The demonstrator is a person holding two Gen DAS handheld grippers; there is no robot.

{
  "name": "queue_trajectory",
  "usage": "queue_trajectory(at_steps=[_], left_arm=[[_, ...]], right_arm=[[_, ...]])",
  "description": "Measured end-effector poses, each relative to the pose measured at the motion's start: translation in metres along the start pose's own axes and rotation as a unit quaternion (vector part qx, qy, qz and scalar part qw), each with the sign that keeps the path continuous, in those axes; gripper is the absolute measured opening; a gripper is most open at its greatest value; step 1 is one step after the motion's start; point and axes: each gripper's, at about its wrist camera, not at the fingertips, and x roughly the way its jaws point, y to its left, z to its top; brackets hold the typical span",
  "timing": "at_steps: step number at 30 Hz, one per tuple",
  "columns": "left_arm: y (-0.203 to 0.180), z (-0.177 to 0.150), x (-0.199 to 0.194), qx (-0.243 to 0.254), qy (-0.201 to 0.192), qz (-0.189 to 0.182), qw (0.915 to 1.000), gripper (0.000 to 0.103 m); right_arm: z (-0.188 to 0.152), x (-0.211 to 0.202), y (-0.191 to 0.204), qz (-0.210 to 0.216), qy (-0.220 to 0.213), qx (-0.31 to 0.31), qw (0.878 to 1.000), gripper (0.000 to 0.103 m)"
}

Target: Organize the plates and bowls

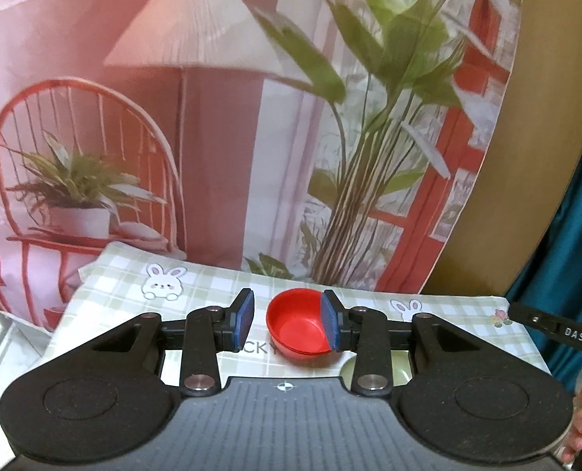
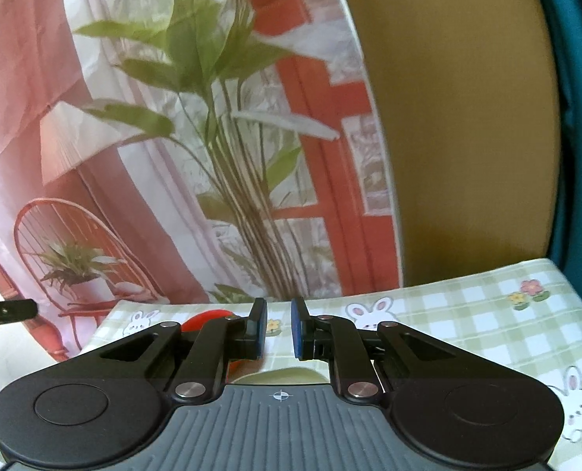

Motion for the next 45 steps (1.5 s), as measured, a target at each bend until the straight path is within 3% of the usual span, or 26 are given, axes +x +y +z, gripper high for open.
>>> queue_trajectory(at_steps=[10, 20, 29, 45], left_arm=[[-0.002, -0.032, -0.027, -0.015, 0.014, -0.023, 0.9995, 0.039], [-0.004, -0.121, -0.029, -0.029, 0.099, -0.051, 0.9934, 0.04], [-0.002, -0.188, -0.009, -0.052, 0.166, -0.055, 0.9832, 0.04], [-0.011, -0.23, 0.017, -0.086, 0.239, -0.08, 0.9638, 0.039]], right_arm=[[-0.034, -0.038, -0.011, -0.001, 0.018, -0.021, 1.0, 0.013], [-0.101, -0.05, -0.005, 0.022, 0.088, -0.05, 0.995, 0.013], [-0.15, -0.047, 0.02, 0.051, 0.165, -0.093, 0.981, 0.013], [-0.192, -0.042, 0.01, 0.049, 0.273, -0.071, 0.958, 0.013]])
